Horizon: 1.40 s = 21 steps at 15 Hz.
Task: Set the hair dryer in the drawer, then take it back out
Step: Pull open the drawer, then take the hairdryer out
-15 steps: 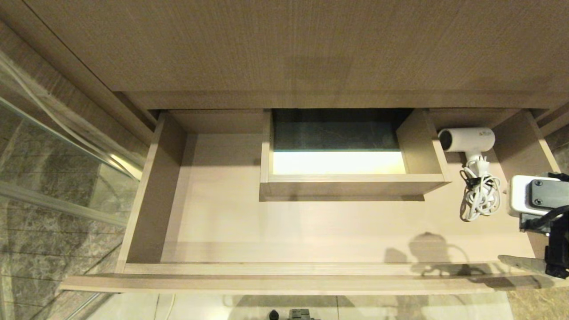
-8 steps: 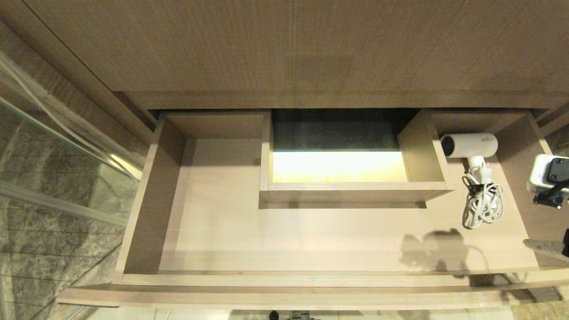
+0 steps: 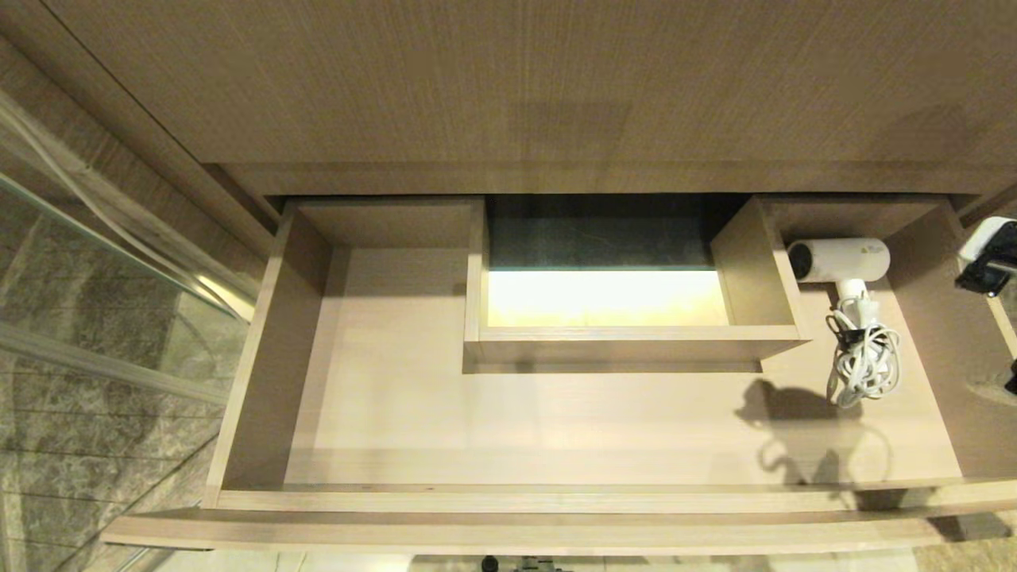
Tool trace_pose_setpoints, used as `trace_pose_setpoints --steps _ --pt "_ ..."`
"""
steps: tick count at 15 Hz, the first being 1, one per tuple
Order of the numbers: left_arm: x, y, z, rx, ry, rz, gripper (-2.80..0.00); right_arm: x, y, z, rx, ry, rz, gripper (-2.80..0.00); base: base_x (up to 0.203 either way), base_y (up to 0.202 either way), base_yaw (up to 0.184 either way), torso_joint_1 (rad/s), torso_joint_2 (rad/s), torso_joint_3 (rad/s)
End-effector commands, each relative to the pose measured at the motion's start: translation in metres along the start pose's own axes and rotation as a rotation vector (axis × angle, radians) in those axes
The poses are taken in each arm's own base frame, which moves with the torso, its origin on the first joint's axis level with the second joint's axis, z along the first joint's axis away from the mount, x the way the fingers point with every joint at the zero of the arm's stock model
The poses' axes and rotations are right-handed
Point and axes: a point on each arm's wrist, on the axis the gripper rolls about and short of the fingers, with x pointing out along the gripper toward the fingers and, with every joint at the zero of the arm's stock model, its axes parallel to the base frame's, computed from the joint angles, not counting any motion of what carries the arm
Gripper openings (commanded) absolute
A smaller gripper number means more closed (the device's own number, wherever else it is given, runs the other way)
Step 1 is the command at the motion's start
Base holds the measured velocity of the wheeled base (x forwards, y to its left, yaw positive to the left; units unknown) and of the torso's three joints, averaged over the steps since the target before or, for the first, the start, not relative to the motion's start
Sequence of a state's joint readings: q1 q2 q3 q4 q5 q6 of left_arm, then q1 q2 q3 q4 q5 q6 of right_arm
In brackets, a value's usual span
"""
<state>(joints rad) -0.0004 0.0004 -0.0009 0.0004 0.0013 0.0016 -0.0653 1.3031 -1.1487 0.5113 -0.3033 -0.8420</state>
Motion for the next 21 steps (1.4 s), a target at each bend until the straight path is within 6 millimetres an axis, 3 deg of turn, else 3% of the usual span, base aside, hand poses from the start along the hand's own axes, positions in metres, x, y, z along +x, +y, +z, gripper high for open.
trace_pose_setpoints --steps 1,5,15,16,21 --pt "0.0 0.0 0.0 0.0 -0.001 0.001 -2.8 0.023 -0.015 0.003 0.096 0.129 -0.063 0.0 0.0 0.0 0.0 0.0 0.0 0.0" --pt "0.0 0.0 0.0 0.0 0.0 -0.001 -2.8 0.039 -0.03 -0.009 0.216 0.227 -0.11 0.0 0.0 0.0 0.0 0.0 0.0 0.0" --pt "0.0 0.0 0.0 0.0 0.0 0.001 -2.8 0.08 -0.06 0.029 0.315 0.168 -0.142 0.0 0.0 0.0 0.0 0.0 0.0 0.0" --pt "0.0 0.0 0.0 0.0 -0.002 0.001 -2.8 0.08 -0.064 0.031 0.312 0.159 -0.145 -2.8 0.0 0.0 0.0 0.0 0.0 0.0" --pt "0.0 0.0 0.0 0.0 0.0 0.0 -2.8 0.097 -0.067 0.035 0.322 0.175 -0.148 -2.8 0.0 0.0 0.0 0.0 0.0 0.0"
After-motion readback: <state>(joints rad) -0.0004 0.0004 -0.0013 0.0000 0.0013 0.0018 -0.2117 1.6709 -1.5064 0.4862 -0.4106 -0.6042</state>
